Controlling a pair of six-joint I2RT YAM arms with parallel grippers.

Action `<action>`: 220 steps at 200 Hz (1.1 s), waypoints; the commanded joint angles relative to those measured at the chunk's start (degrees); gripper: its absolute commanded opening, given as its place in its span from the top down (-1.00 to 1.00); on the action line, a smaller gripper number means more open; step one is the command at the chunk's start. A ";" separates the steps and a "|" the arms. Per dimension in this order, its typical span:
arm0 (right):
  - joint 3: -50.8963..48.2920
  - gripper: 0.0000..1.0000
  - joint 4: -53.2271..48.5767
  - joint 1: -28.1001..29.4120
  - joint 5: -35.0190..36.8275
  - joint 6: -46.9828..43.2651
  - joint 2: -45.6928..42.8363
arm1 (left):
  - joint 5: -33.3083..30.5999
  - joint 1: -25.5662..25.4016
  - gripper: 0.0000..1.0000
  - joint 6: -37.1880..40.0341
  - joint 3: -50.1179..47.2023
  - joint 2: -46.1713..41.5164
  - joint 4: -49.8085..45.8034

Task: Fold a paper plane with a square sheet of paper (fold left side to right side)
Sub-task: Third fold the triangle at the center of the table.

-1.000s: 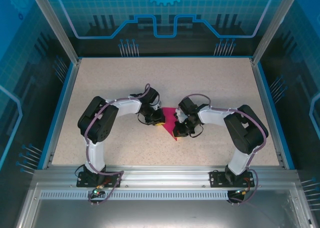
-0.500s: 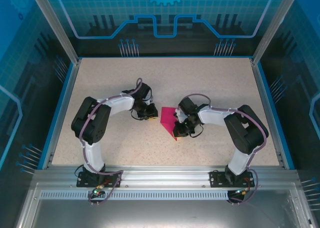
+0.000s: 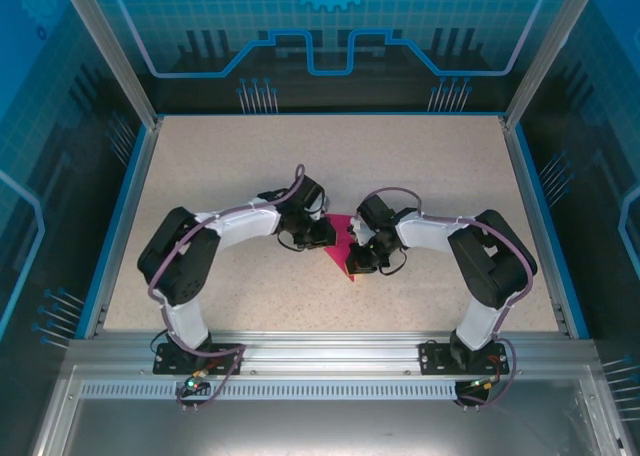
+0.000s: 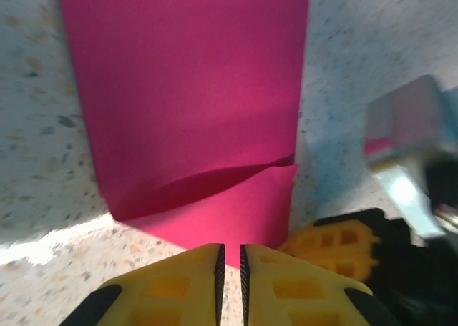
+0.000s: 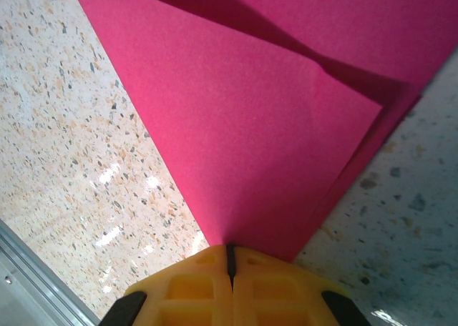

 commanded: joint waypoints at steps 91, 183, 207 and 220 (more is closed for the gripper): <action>-0.12 0.96 -6.91 -0.05 6.39 1.39 -3.58 | -3.31 -1.15 0.66 -1.30 2.44 10.25 -1.61; 6.65 0.95 -4.06 2.84 4.48 3.68 2.35 | -3.79 -1.14 0.68 -1.57 1.56 10.08 -1.11; 6.01 0.95 -4.94 2.84 5.79 3.50 3.71 | -4.07 -1.15 0.69 -1.66 1.48 10.08 -0.96; 5.16 0.96 -5.85 2.87 6.35 3.36 4.02 | -4.24 -1.18 0.69 -1.57 1.47 10.08 -1.13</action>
